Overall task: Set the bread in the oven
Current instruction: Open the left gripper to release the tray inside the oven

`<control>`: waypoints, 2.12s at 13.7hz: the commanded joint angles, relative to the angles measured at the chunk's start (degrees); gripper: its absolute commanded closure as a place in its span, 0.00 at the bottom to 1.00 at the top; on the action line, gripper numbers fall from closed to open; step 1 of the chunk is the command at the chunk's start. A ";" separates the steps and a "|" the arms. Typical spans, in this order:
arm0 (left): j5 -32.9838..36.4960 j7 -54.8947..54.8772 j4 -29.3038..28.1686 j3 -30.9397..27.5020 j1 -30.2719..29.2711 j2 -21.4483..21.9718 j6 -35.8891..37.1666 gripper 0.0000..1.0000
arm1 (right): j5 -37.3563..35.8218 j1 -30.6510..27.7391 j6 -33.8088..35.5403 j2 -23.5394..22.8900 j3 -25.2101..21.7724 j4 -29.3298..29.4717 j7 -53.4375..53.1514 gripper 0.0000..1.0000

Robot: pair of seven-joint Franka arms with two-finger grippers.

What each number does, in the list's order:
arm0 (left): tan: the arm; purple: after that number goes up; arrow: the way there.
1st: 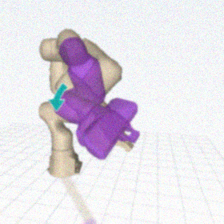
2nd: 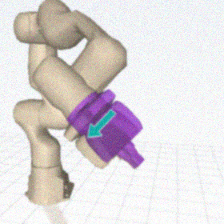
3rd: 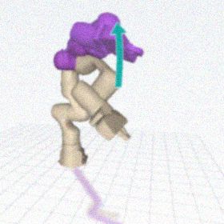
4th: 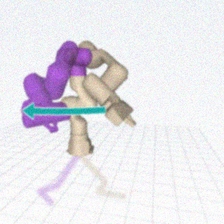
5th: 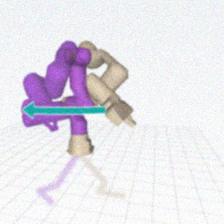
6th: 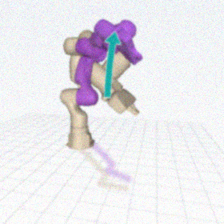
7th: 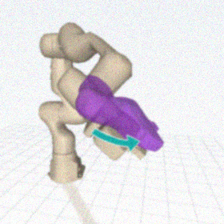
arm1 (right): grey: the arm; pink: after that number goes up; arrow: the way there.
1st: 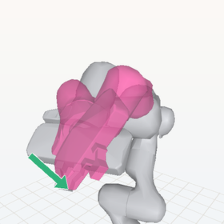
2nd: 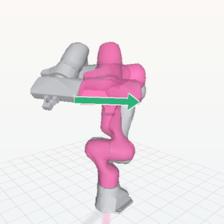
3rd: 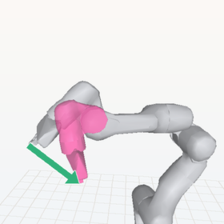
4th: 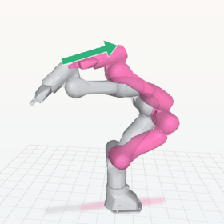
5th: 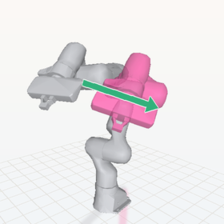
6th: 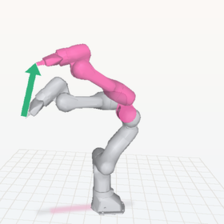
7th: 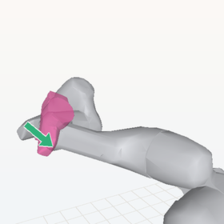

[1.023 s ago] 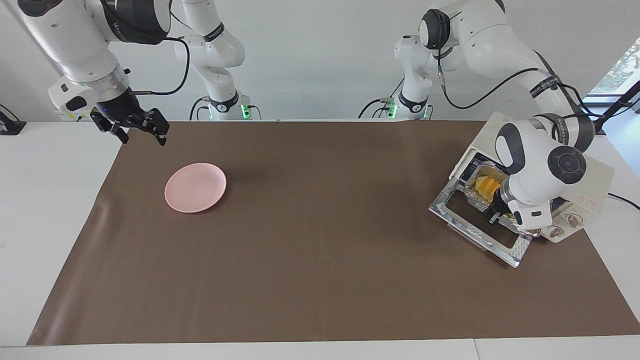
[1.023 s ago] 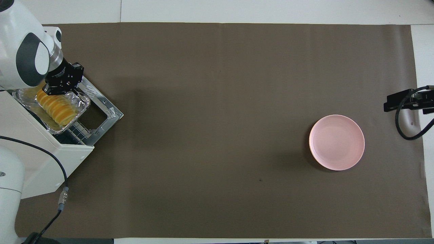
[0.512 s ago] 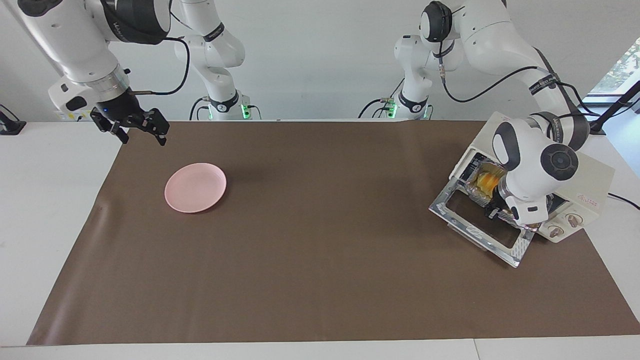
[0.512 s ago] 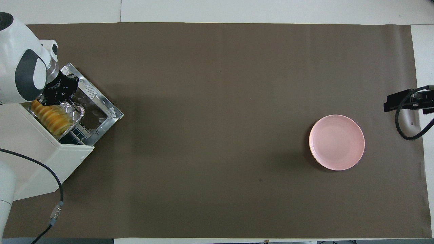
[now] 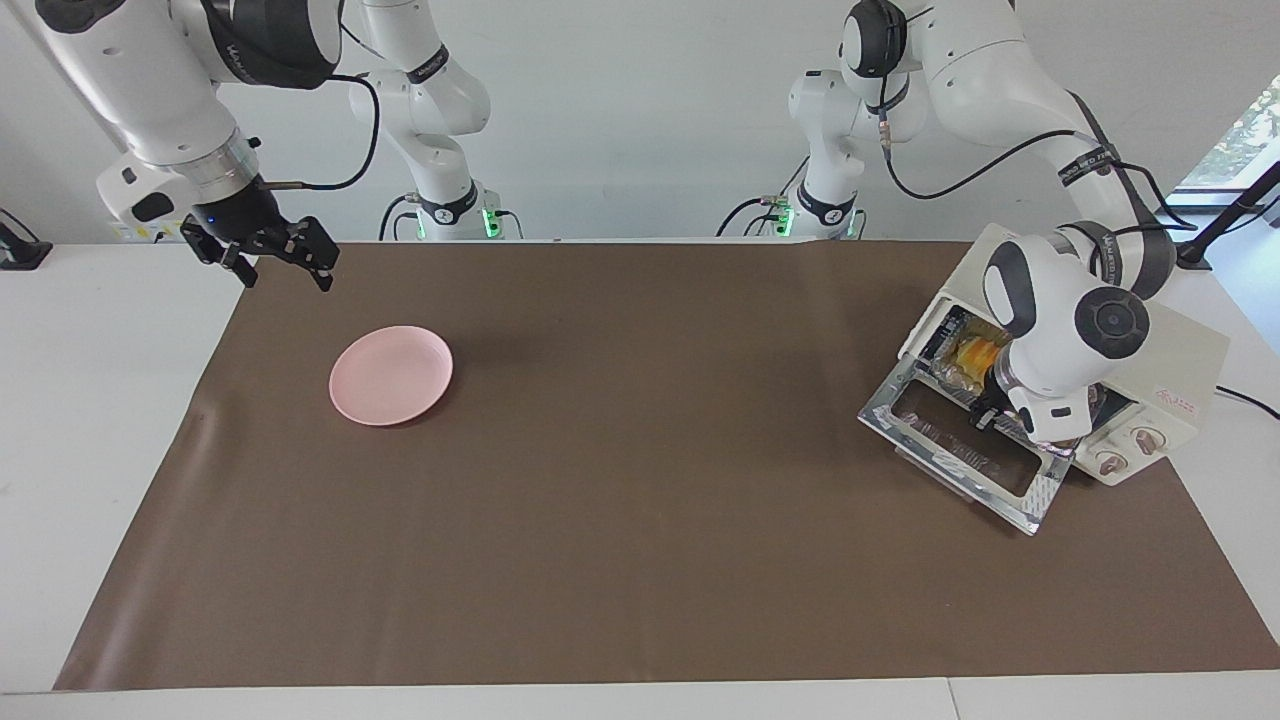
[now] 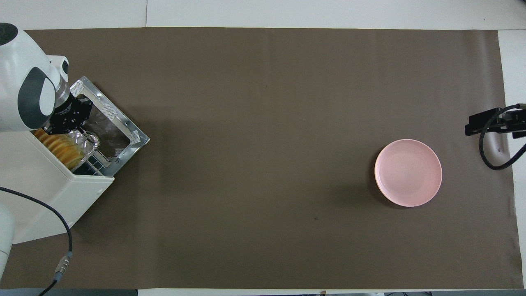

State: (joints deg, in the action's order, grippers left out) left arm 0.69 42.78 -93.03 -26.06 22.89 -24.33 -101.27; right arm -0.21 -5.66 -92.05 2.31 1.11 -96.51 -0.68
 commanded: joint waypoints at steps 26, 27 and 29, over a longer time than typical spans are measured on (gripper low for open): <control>1.25 -0.16 -3.21 -1.71 0.31 2.71 -3.94 0.00 | 0.29 -0.58 0.38 1.03 0.56 -1.05 -0.73 0.00; 1.25 -0.16 -2.95 -1.71 0.31 2.62 -3.94 0.00 | 0.29 -0.58 0.38 1.03 0.56 -1.05 -0.73 0.00; 2.20 -1.03 -1.55 -1.71 0.83 2.18 -3.67 0.00 | 0.29 -0.58 0.38 1.03 0.56 -1.05 -0.73 0.00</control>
State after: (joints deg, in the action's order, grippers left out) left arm 0.97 42.57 -93.33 -27.76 22.88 -24.02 -103.90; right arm -0.21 -5.66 -92.05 2.31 1.11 -96.52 -0.68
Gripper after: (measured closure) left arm 0.233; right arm 0.000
